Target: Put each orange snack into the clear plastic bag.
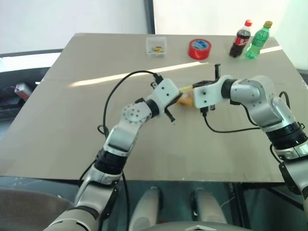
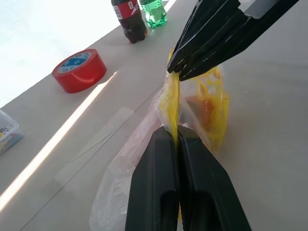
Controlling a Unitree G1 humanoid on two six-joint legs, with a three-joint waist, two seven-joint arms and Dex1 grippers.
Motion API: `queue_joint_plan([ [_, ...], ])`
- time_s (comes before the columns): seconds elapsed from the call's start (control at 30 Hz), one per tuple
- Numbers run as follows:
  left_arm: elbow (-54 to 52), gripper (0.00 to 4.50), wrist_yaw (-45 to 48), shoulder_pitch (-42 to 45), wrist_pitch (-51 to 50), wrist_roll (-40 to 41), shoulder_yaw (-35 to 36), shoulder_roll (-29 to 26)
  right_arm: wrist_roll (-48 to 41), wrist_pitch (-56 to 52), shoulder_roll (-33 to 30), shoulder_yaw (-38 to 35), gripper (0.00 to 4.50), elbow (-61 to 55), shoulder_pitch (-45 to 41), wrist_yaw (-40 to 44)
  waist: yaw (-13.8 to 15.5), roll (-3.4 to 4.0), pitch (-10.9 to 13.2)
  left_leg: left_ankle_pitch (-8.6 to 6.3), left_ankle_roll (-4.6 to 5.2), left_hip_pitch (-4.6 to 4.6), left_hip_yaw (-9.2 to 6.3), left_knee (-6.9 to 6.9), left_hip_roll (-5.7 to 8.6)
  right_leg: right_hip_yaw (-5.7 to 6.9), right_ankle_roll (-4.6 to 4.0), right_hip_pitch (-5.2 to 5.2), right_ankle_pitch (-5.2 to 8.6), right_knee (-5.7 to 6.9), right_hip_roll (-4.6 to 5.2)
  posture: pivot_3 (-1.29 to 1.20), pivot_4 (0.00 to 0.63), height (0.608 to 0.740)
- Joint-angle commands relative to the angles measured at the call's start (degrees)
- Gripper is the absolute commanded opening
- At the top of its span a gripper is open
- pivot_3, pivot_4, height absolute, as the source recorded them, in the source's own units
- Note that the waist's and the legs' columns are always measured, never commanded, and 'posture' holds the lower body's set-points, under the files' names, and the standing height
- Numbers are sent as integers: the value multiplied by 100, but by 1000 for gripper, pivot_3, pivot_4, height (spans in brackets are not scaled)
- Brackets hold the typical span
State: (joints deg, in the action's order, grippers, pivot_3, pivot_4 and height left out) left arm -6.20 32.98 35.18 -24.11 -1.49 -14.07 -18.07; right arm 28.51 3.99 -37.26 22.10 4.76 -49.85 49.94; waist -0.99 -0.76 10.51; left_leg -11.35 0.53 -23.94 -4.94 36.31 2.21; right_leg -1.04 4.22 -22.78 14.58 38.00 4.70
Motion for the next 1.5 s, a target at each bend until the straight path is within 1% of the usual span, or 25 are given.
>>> queue_joint_plan([
  [0.03, -157, 0, 2, 106, 160, 4, 76, -29, 257, -91, -283, -252, 82, 155, -80, -219, 5, 0, 0, 0, 0, 0, 0, 0, 0, 0, 0, 0, 0, 0, 0, 0, 150, 740],
  [0.17, -136, 0, 10, 115, 178, 6, 82, -38, 291, -134, -463, -336, 82, 333, -13, -353, 10, 0, 0, 0, 0, 0, 1, 0, 1, 0, 0, 1, 0, -1, 2, 0, 150, 740],
  [0.57, -153, 0, 158, 82, 321, 7, 114, -188, 219, -35, -1388, -597, 82, 1131, 252, -771, 5, 0, 0, -2, 3, 0, 7, 0, 1, -3, 0, 1, 0, -2, 2, 0, 150, 740],
  [0.77, 1, 0, 282, 141, 495, -20, 102, -263, 198, 35, -1493, -609, 82, 1338, 313, -928, 1, 0, 0, -2, 3, 0, 19, 0, 0, -5, 0, 1, 0, -2, 2, 0, 150, 740],
  [0.83, 187, 0, 301, 225, 706, -58, 93, -274, 188, 35, -1462, -621, 82, 1346, 299, -992, 2, 0, 0, -2, 3, 0, 20, 0, 0, -4, 0, 1, 0, -2, 2, 0, 150, 740],
  [0.93, 757, 0, 138, 555, 1345, -249, 129, -302, 241, 46, -1383, -665, 82, 1397, 155, -1301, 16, 0, 0, -1, 3, 0, 25, 0, 1, -4, 0, 1, 0, -2, 2, 0, 150, 740],
  [1.1, 1469, 0, -86, 1177, 2080, -272, 445, -419, 206, 72, -1491, -828, 82, 1420, -151, -1713, 11, -1, 1, 0, 0, -2, 32, 0, 2, -4, 0, 0, 0, -4, 4, 0, 150, 740],
  [1.2, 1678, 0, -150, 1350, 2498, -254, 529, -506, 111, 16, -1579, -1020, 82, 1230, -203, -1756, 11, -1, 1, 3, -5, -2, 34, -7, 2, -5, 0, -2, 0, -10, 5, 0, 150, 740],
  [1.3, 1575, 0, -160, 1260, 2765, -211, 573, -553, -265, -325, -1569, -1330, 82, 646, 82, -1507, 10, -1, 0, 3, -5, -7, 37, -11, 2, -6, 0, -6, 0, -14, 6, 0, 150, 740],
  [1.43, 1071, 0, -86, 612, 2728, -246, 487, -658, -747, -1081, -1482, -1702, 82, -508, 996, -991, 18, -1, -2, -3, 5, -9, 32, -10, 2, -4, 1, -4, 0, -15, 7, 0, 150, 740],
  [1.5, 584, 0, 120, -35, 2377, -174, 354, -764, -925, -1591, -1594, -1921, 82, -1237, 1783, -660, 19, 1, -1, -10, 18, -9, 24, -7, 2, -8, 1, -4, 0, -9, 9, 0, 150, 740],
])
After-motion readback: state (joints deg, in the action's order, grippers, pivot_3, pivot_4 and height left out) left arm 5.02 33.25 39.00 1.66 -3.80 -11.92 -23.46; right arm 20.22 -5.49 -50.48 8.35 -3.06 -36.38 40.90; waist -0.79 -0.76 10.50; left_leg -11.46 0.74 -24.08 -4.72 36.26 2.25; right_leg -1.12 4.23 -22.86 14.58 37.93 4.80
